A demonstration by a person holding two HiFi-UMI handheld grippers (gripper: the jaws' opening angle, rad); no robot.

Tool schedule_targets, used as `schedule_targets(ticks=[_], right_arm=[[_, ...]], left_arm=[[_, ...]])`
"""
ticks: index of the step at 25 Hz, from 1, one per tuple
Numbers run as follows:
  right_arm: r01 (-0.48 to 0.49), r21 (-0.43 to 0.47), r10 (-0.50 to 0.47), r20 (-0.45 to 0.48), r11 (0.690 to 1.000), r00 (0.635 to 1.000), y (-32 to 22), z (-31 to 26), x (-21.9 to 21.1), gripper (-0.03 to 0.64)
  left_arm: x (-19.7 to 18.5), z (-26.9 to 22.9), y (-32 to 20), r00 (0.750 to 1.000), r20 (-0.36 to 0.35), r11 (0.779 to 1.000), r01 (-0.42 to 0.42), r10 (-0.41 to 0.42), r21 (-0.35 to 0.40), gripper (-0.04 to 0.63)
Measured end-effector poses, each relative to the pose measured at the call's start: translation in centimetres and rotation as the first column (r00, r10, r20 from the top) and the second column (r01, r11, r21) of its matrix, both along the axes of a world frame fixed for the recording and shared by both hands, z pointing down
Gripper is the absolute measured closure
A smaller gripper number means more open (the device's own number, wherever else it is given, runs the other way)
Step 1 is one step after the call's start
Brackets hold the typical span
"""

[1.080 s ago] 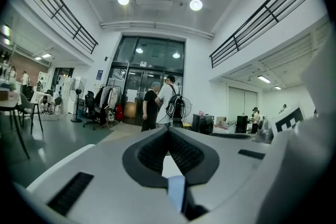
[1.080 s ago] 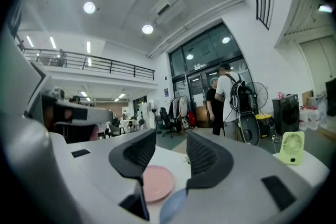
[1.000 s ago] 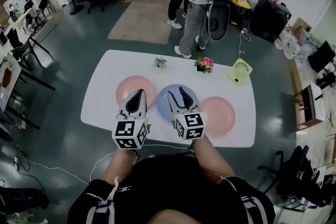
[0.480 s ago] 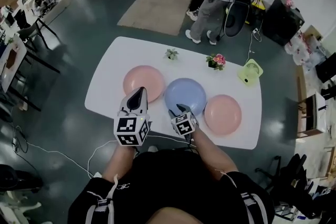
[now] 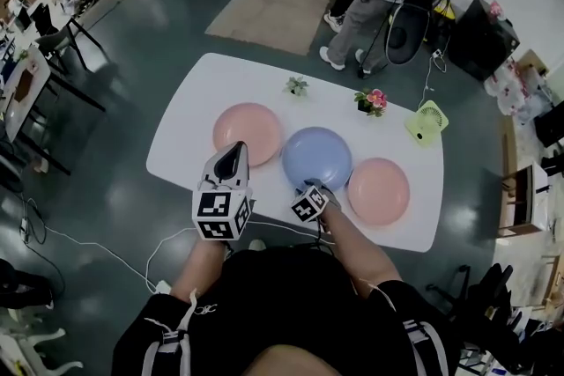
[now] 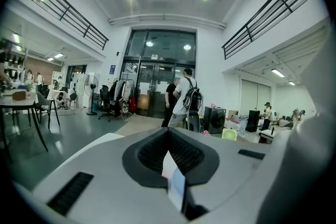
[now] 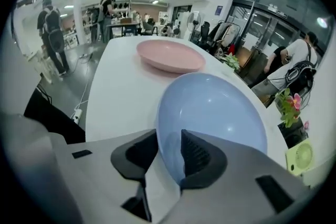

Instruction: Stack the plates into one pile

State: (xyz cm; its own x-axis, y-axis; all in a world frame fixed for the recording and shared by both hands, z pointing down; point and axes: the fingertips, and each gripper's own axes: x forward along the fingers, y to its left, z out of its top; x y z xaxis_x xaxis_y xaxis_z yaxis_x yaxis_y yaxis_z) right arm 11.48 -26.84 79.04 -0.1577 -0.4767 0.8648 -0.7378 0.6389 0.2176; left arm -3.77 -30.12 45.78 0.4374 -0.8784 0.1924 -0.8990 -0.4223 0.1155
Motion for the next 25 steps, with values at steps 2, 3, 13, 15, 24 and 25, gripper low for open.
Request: schedule_targets(ticks=[2,3,13,15,24,25], right_arm=[[0.052,-0.007,-0.052,-0.055,0.999,0.997,0.3,0.2,-0.2,0.522],[0.078,-0.002,-0.078,-0.088,0.997,0.993,0.5,0.3,-0.3,0.546],[0.195,0.219,-0.134,-0.262,0.956,0.956,-0.7,-4.1,-1.4,0.58],[0.188,0.267,-0.11,-0.281,0.945,0.953,-1.1,-5.6,-1.1,0.582],[0.035,0.359,0.056,-0.238,0.933,0.97,-1.5,-11.2,1.7,0.578],[0.012,0.366,0.081,-0.237,0.931,0.968,-1.3,-11.6,2.6,0.578]], left_arm=[[0.0,-0.1,-0.1,1.0,0.0,1.0,0.003,-0.003,0.002,0.583],[0.0,-0.2,0.0,1.0,0.0,1.0,0.003,-0.003,0.002,0.583],[0.2,0.0,0.4,1.0,-0.012,1.0,-0.013,0.013,0.003,0.583],[0.5,-0.2,0.6,0.999,-0.031,1.0,-0.027,0.027,0.001,0.583],[2.8,-0.7,0.5,0.993,-0.043,0.994,-0.11,0.11,0.006,0.583],[3.5,-0.7,0.5,0.991,-0.042,0.992,-0.125,0.126,0.007,0.583]])
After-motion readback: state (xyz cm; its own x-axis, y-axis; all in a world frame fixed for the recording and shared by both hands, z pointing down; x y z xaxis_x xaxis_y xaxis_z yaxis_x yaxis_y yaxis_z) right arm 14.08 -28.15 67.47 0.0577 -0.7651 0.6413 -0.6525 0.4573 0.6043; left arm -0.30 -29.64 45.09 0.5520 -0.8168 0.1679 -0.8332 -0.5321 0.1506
